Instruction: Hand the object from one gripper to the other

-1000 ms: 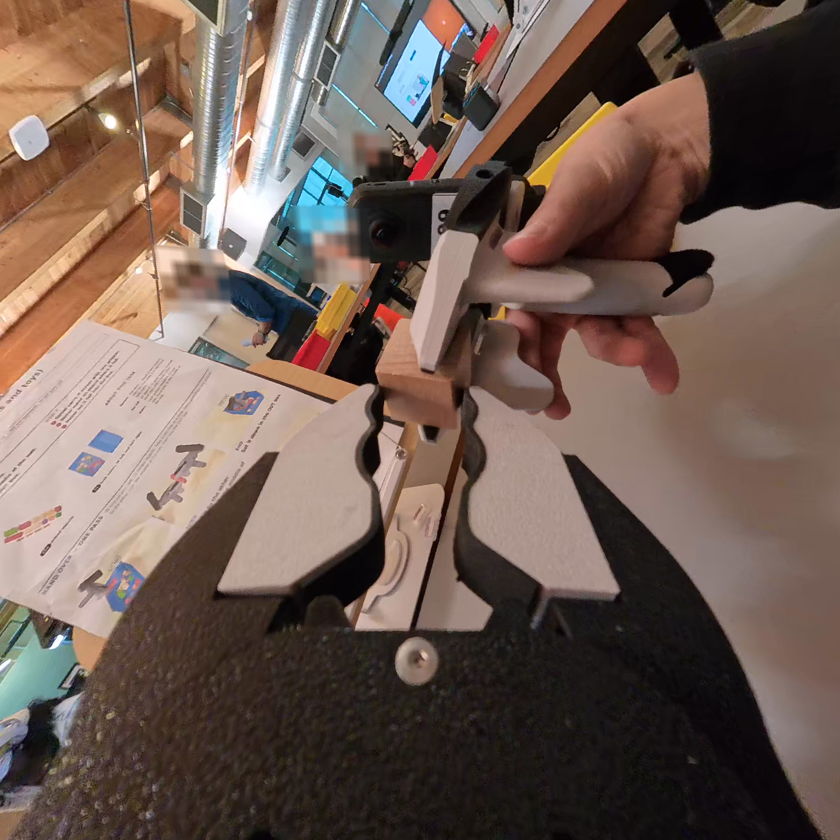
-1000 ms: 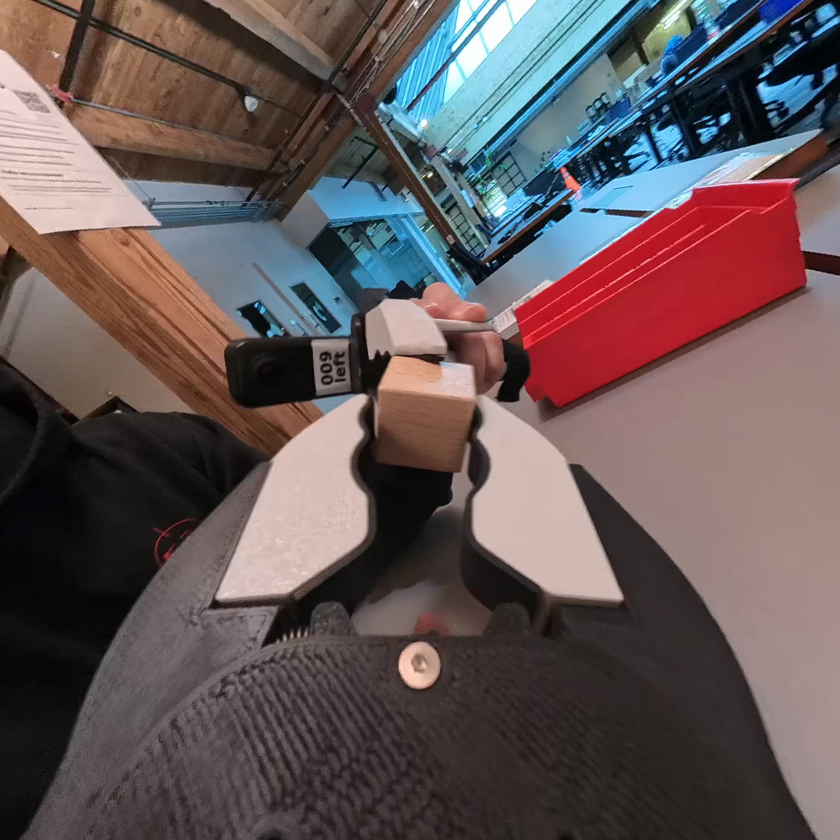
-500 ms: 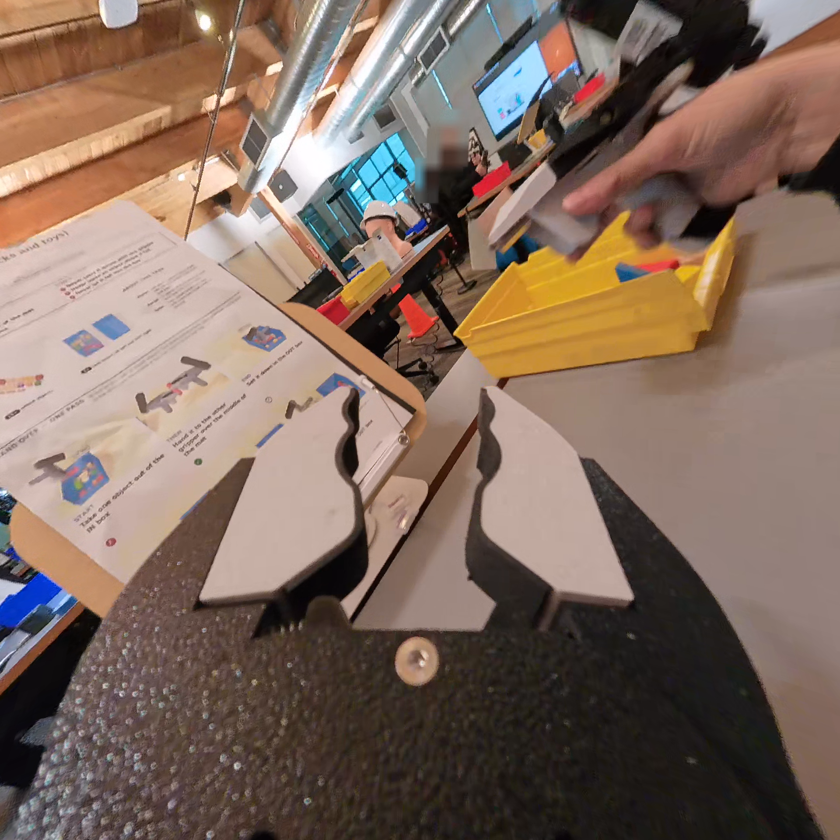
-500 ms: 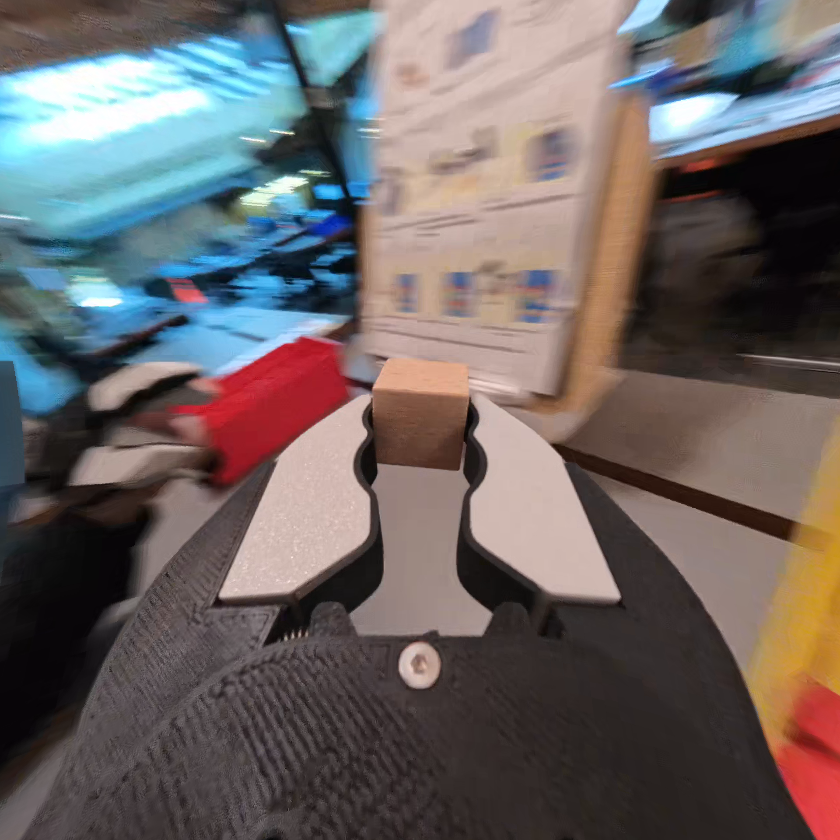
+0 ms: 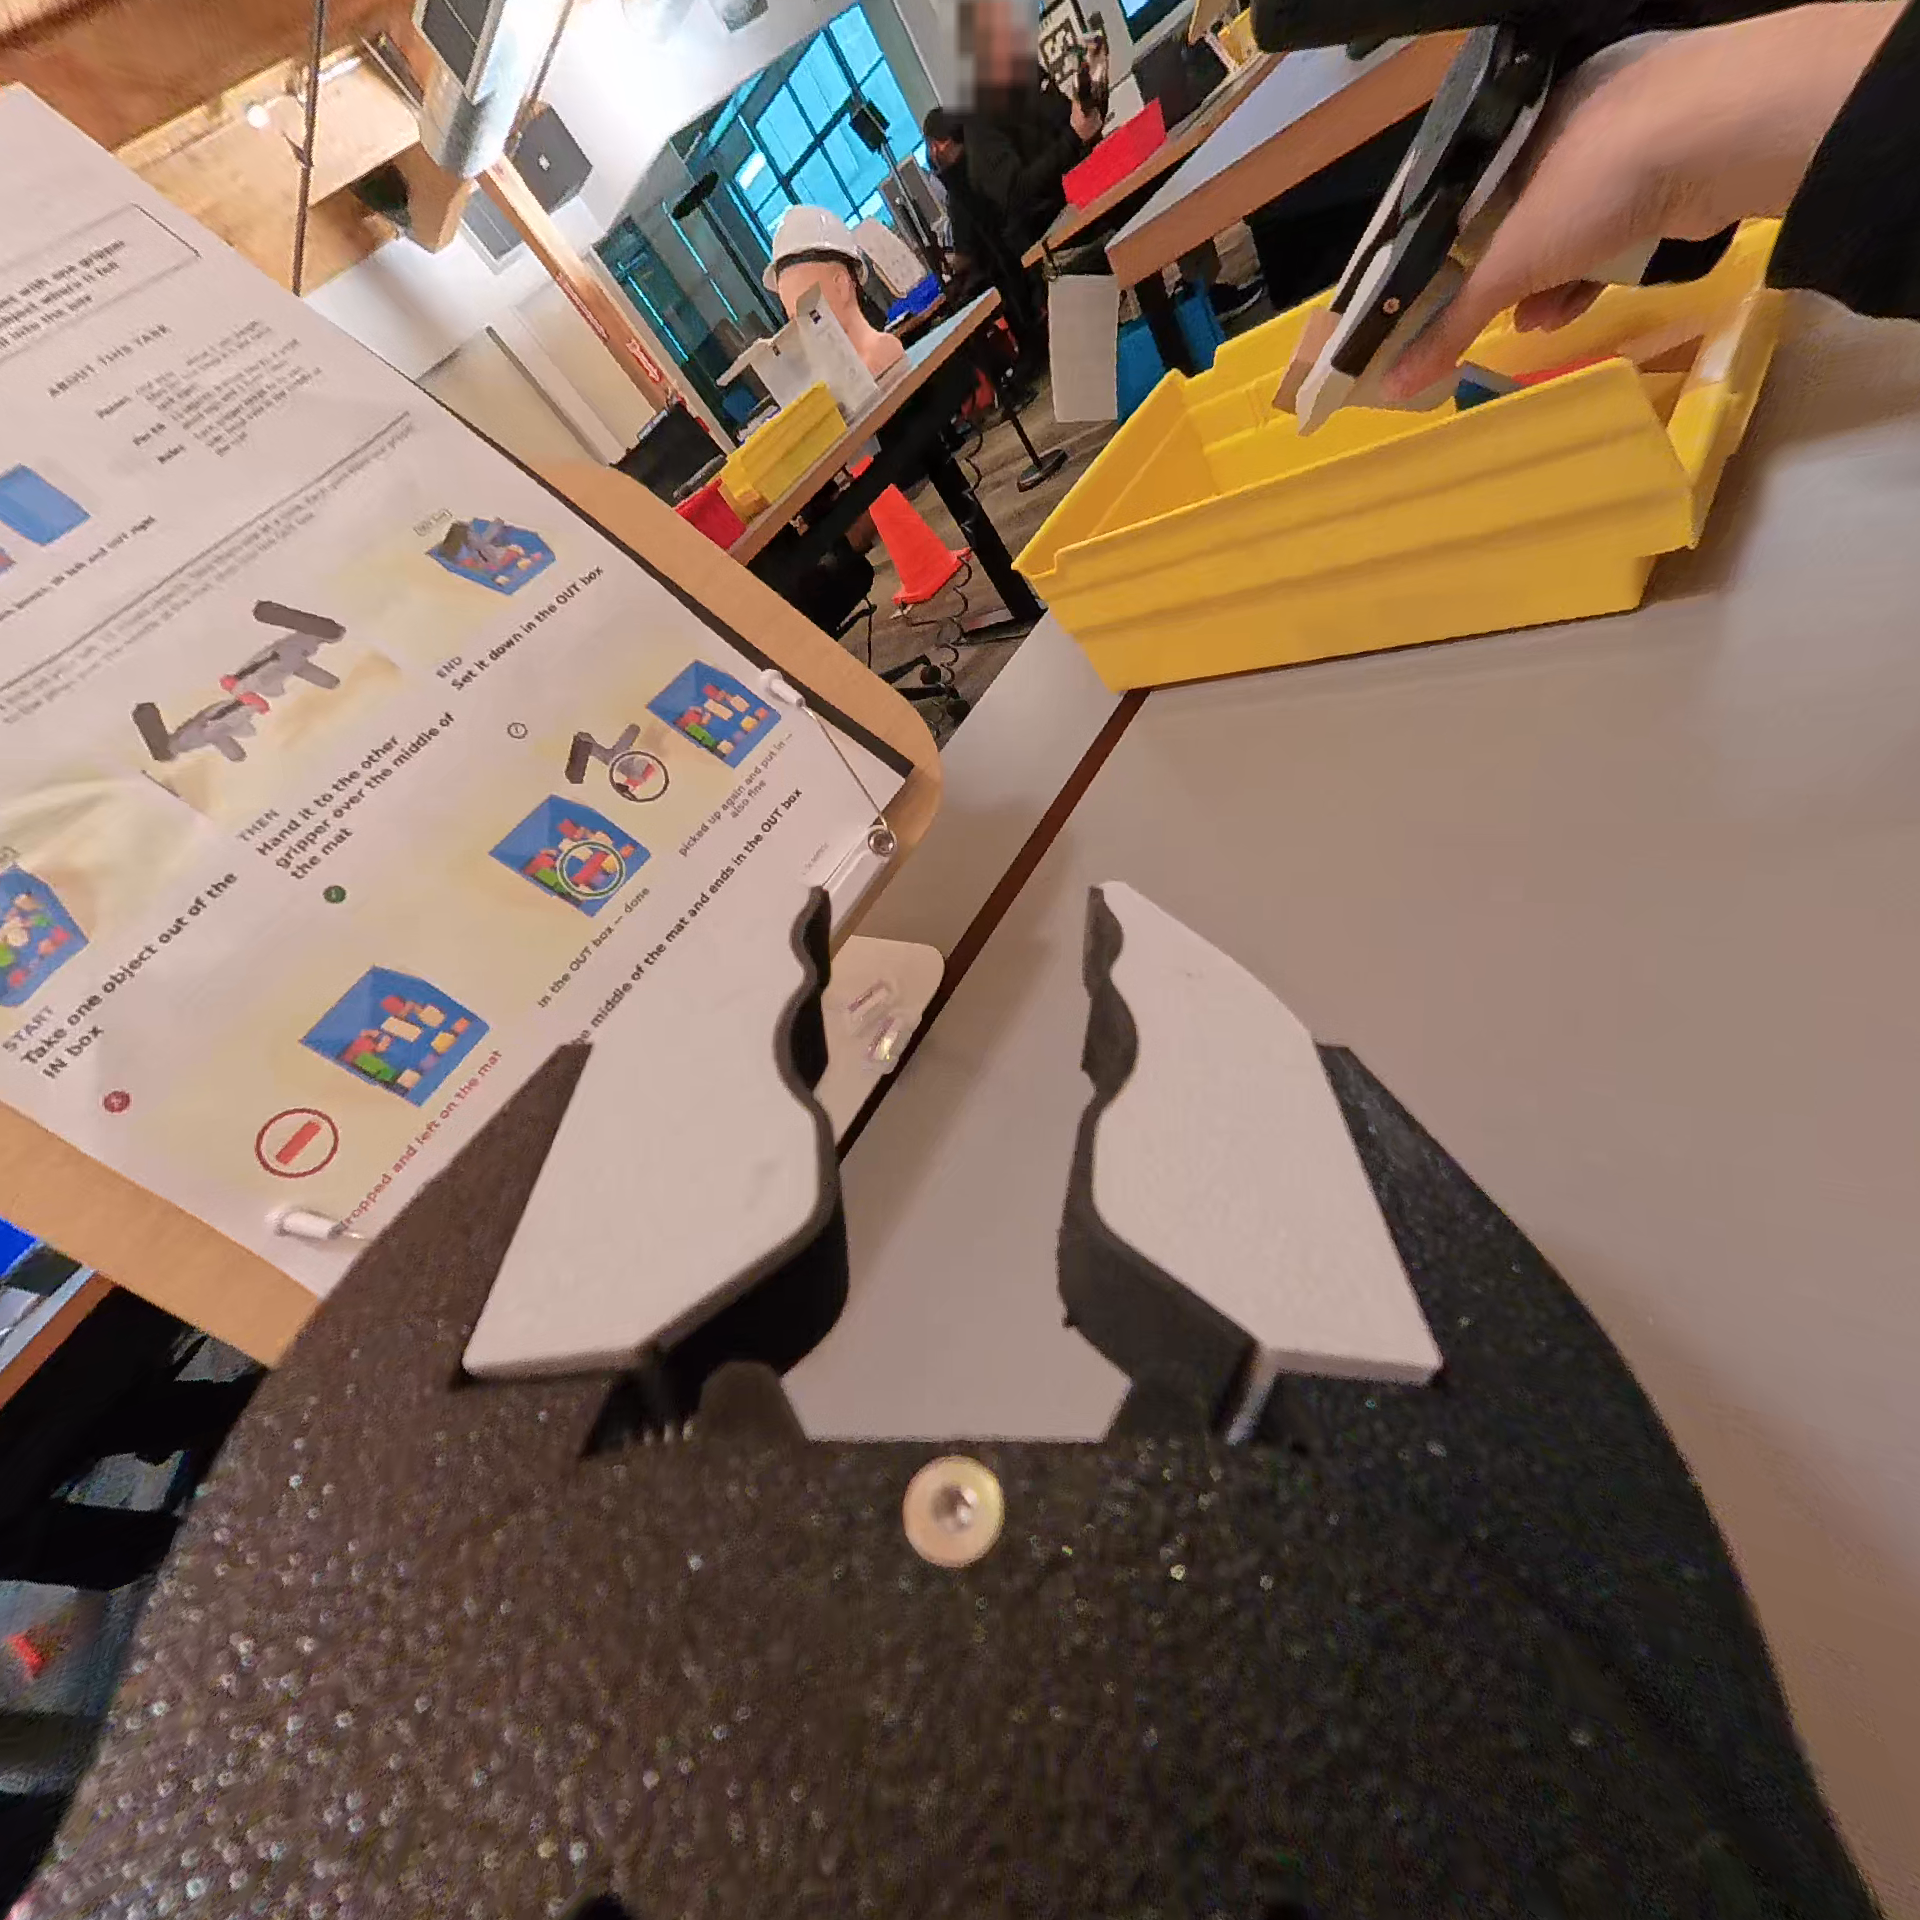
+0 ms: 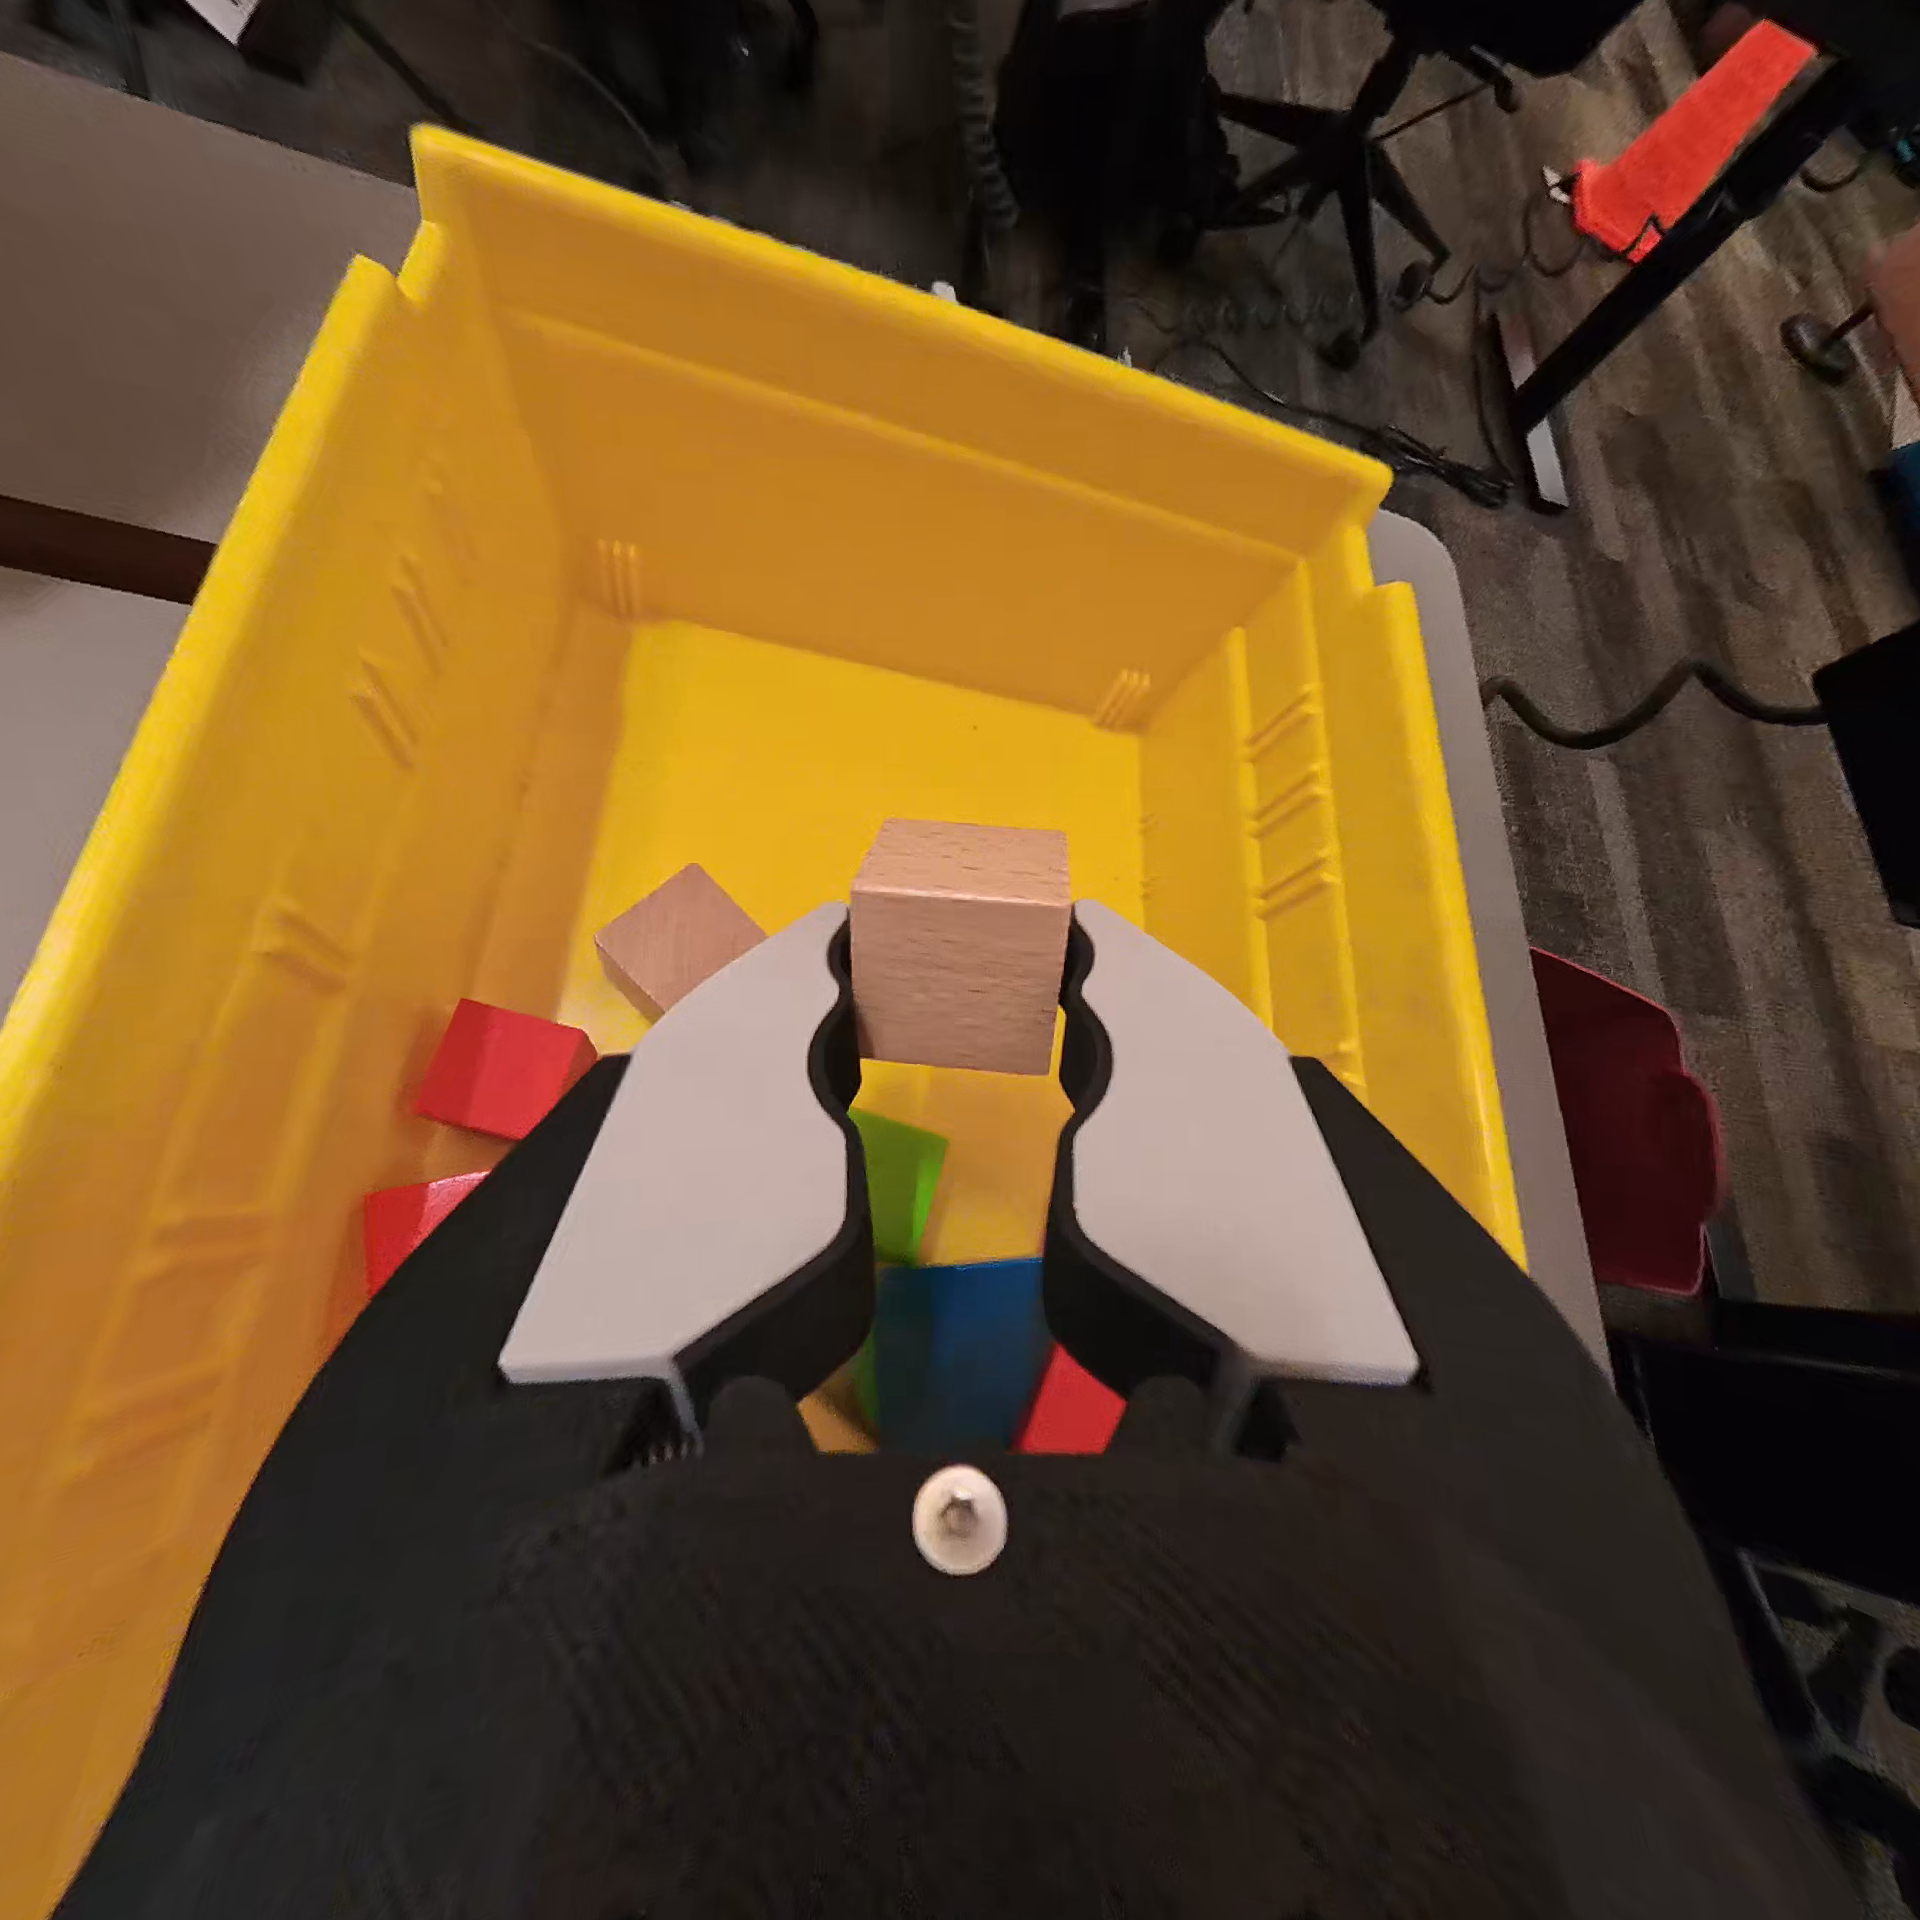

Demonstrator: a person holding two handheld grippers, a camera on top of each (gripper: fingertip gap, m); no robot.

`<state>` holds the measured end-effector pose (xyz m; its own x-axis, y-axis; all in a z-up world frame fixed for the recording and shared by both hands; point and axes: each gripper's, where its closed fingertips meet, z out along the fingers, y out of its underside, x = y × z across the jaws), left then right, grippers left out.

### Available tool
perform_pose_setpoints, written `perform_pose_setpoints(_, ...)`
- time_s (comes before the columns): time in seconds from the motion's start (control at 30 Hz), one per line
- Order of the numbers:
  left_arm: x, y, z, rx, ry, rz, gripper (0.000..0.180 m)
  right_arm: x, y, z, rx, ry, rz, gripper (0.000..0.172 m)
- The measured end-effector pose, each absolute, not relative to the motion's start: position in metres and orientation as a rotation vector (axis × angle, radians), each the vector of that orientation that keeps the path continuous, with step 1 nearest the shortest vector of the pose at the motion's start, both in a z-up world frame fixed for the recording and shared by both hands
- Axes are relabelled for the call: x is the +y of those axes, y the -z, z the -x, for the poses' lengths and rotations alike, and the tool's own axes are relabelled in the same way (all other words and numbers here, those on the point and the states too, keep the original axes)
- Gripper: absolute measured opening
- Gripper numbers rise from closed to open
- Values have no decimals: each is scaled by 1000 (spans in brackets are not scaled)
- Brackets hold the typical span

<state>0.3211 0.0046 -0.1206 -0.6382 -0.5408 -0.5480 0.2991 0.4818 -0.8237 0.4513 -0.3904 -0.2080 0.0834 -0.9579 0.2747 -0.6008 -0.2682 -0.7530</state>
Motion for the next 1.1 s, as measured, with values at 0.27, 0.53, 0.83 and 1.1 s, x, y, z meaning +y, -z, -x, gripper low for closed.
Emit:
perform_pose_setpoints(0.27, 8, 122, -324, 1896, 1274, 238, 46, -393, 225, -455, 1577, 1101, 1968, 36)
perform_pose_setpoints(0.53, 29, 105, -327, 1840, 1365, 373, 47, -392, 212, -453, 1568, 1152, 1905, 71)
perform_pose_setpoints(0.83, 116, 76, -331, 1773, 1204, 612, 46, -355, 161, -448, 1383, 1074, 1723, 78)
perform_pose_setpoints(1.1, 327, 156, -341, 2455, 304, 595, 65, -312, 117, -435, 1178, 1006, 1643, 75)
